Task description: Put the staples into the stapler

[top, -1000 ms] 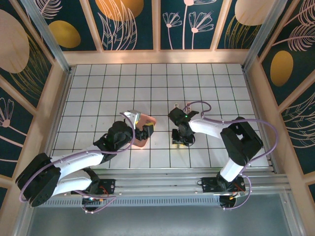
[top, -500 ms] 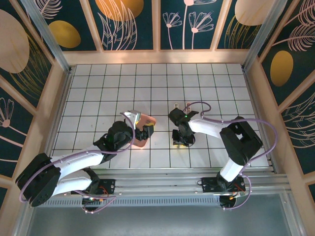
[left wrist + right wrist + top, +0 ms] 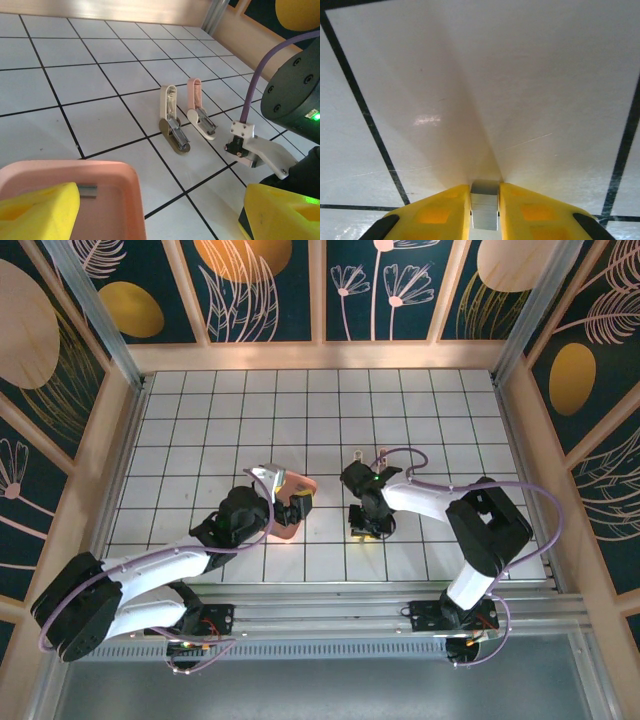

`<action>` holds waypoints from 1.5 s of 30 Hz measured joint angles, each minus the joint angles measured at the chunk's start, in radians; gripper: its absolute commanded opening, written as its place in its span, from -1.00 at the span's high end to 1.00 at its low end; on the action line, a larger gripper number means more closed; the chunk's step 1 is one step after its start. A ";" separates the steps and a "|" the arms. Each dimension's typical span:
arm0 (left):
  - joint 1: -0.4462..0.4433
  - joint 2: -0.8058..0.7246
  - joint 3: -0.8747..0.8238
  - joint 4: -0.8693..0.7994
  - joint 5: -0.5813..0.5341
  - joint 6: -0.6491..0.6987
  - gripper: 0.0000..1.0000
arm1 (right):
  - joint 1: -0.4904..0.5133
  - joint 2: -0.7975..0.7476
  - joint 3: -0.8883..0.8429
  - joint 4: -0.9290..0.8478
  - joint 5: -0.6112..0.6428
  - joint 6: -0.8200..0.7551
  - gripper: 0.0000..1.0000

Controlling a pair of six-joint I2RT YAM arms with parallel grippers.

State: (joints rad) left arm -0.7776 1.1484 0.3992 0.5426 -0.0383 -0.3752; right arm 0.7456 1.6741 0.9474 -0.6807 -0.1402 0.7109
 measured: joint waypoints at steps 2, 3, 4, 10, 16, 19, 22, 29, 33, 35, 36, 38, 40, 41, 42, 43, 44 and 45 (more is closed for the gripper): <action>0.000 -0.002 0.000 0.000 0.000 0.000 -0.71 | 0.003 0.001 0.000 0.000 0.000 0.003 0.57; 0.000 -0.002 0.000 0.000 0.000 0.000 -0.71 | 0.003 0.001 0.000 0.000 0.000 0.003 0.57; 0.000 -0.002 0.000 0.000 0.000 0.001 -0.71 | 0.003 0.001 0.000 0.000 0.000 0.004 0.58; 0.000 -0.007 -0.001 0.000 -0.001 0.005 -0.72 | 0.004 0.000 0.000 0.001 0.005 0.011 0.60; 0.000 -0.010 -0.001 0.005 -0.028 0.006 -0.77 | 0.002 -0.052 -0.034 0.054 0.045 0.030 0.61; 0.000 -0.008 -0.001 0.022 -0.050 -0.001 -0.80 | -0.017 -0.127 -0.071 0.115 0.081 0.032 0.61; 0.000 -0.002 -0.001 0.042 -0.068 -0.018 -0.85 | -0.052 -0.219 -0.119 0.189 0.119 0.031 0.62; 0.001 0.010 -0.003 0.092 -0.087 -0.038 -0.90 | -0.190 -0.400 -0.267 0.385 0.159 -0.009 0.62; 0.001 0.010 -0.006 0.113 -0.102 -0.038 -0.90 | -0.253 -0.419 -0.295 0.460 0.163 -0.078 0.62; 0.001 0.014 -0.006 0.113 -0.103 -0.038 -0.90 | -0.268 -0.415 -0.294 0.492 0.166 -0.116 0.62; 0.001 0.018 -0.006 0.113 -0.103 -0.038 -0.90 | -0.274 -0.409 -0.293 0.503 0.167 -0.134 0.63; 0.001 0.026 -0.006 0.113 -0.103 -0.038 -0.90 | -0.287 -0.387 -0.288 0.518 0.167 -0.166 0.63; 0.001 0.035 -0.006 0.113 -0.103 -0.038 -0.89 | -0.309 -0.360 -0.280 0.529 0.167 -0.193 0.63; 0.001 0.041 -0.006 0.113 -0.104 -0.037 -0.89 | -0.322 -0.348 -0.279 0.535 0.167 -0.207 0.63; 0.001 0.046 -0.006 0.113 -0.104 -0.037 -0.89 | -0.334 -0.338 -0.277 0.539 0.167 -0.219 0.63; 0.001 0.051 -0.006 0.113 -0.103 -0.037 -0.89 | -0.344 -0.330 -0.274 0.542 0.167 -0.232 0.63; 0.001 0.056 -0.006 0.113 -0.104 -0.037 -0.89 | -0.352 -0.322 -0.270 0.546 0.167 -0.243 0.63; 0.001 0.061 -0.006 0.112 -0.104 -0.037 -0.89 | -0.360 -0.315 -0.265 0.550 0.166 -0.259 0.63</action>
State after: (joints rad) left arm -0.7769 1.2095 0.3927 0.6548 -0.1421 -0.4118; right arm 0.3859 1.3586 0.6823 -0.1303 0.0261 0.4522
